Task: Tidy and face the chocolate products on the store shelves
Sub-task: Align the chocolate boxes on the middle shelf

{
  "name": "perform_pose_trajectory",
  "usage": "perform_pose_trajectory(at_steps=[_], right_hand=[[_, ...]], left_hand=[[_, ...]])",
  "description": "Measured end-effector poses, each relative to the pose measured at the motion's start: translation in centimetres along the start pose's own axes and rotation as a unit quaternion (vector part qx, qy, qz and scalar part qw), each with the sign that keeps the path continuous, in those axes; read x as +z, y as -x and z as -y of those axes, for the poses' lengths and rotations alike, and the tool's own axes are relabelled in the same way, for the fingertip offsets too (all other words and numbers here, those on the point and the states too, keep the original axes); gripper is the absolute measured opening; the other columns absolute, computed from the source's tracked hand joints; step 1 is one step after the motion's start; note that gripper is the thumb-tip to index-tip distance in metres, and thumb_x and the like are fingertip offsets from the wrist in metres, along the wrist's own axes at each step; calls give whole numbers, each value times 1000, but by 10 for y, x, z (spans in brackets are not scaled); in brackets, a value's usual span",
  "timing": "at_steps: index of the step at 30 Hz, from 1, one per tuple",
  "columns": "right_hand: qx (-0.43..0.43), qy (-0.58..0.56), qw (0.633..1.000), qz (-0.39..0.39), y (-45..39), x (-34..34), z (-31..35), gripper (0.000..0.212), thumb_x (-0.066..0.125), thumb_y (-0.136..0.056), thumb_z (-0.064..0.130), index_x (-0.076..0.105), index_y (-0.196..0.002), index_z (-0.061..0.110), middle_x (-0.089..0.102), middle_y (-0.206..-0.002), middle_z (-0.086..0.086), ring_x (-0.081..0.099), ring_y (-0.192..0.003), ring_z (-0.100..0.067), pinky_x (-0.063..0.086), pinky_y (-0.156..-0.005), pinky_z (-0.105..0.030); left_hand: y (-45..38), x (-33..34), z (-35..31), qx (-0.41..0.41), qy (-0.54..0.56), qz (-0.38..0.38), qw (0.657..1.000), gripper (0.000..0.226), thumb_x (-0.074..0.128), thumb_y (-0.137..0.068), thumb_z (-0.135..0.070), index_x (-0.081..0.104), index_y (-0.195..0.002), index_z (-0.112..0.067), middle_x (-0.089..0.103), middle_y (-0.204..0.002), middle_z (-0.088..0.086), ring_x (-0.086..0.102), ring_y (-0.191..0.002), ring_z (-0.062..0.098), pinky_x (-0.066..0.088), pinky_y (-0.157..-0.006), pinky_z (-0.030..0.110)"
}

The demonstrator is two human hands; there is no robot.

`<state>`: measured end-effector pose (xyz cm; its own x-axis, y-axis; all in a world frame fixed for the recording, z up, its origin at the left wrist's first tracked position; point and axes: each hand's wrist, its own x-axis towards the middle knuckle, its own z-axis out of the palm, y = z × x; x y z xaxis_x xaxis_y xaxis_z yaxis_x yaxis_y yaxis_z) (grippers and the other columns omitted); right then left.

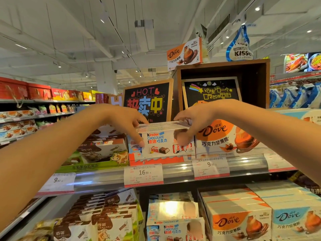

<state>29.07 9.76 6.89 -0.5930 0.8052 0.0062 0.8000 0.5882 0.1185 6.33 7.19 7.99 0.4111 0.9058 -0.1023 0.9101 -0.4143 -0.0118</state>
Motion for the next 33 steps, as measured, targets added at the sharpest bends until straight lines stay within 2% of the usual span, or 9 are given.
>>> perform_pose_trajectory(at_steps=[3,6,11,13,16,21,24,27,33], right_hand=[[-4,0,1000,11,-3,3,-3,64,62,-79,52,48,-135,23,56,-127,0,52,-116,-21,43,-98,-33],[-19,-13,1000,-20,2,7,-4,59,58,-83,51,49,-135,25,59,-122,2,54,-111,-18,43,-91,-28],[-10,-16,1000,-6,4,7,-1,60,59,-80,57,54,-128,22,61,-118,3,57,-107,-18,46,-91,-31],[-5,-5,1000,2,2,5,2,71,56,-74,65,53,-127,17,58,-125,-2,55,-111,-22,45,-96,-35],[-15,-45,998,-32,0,3,8,85,53,-77,63,28,-146,21,32,-151,2,34,-135,-19,28,-107,-30],[-117,-118,979,-120,-7,5,33,82,60,-82,50,20,-148,23,26,-153,4,29,-138,-13,25,-106,-26],[-173,-110,963,-178,-20,12,53,80,65,-82,44,23,-146,20,33,-149,1,36,-133,-14,29,-100,-22],[-210,-114,946,-220,-33,19,78,81,67,-82,41,22,-146,22,33,-148,2,37,-131,-13,29,-99,-21],[-226,-114,935,-250,-60,22,120,99,77,-72,40,15,-148,27,32,-150,4,36,-131,-12,34,-103,-27]], left_hand=[[-4,2,4,9,-15,4,1000,82,80,-55,-59,55,-126,-26,67,-113,-8,63,-103,9,49,-96,38],[-5,7,6,21,-12,-5,1000,61,78,-67,-48,61,-121,-27,71,-104,-12,66,-95,5,51,-91,36],[0,11,3,23,10,-25,999,54,74,-75,-38,57,-125,-26,68,-109,-11,64,-96,2,52,-75,12],[5,11,1,28,4,-43,999,57,75,-72,-46,59,-123,-26,67,-110,-14,62,-98,1,52,-81,16],[17,8,7,-6,11,-122,992,84,63,-54,-78,55,-123,-32,58,-119,-16,54,-110,3,44,-97,29],[65,11,28,-48,65,-275,958,87,56,-41,-84,57,-113,-34,55,-113,-19,49,-103,-2,35,-81,13],[88,28,41,-74,55,-296,951,85,61,-45,-82,53,-115,-34,49,-111,-23,45,-108,3,34,-83,12],[99,42,54,-108,69,-287,949,79,81,-54,-54,42,-120,-34,43,-119,-17,41,-111,5,32,-92,23],[93,59,80,-51,-7,-275,960,81,85,-57,-43,35,-120,-38,42,-104,-25,41,-96,-1,36,-86,19]])
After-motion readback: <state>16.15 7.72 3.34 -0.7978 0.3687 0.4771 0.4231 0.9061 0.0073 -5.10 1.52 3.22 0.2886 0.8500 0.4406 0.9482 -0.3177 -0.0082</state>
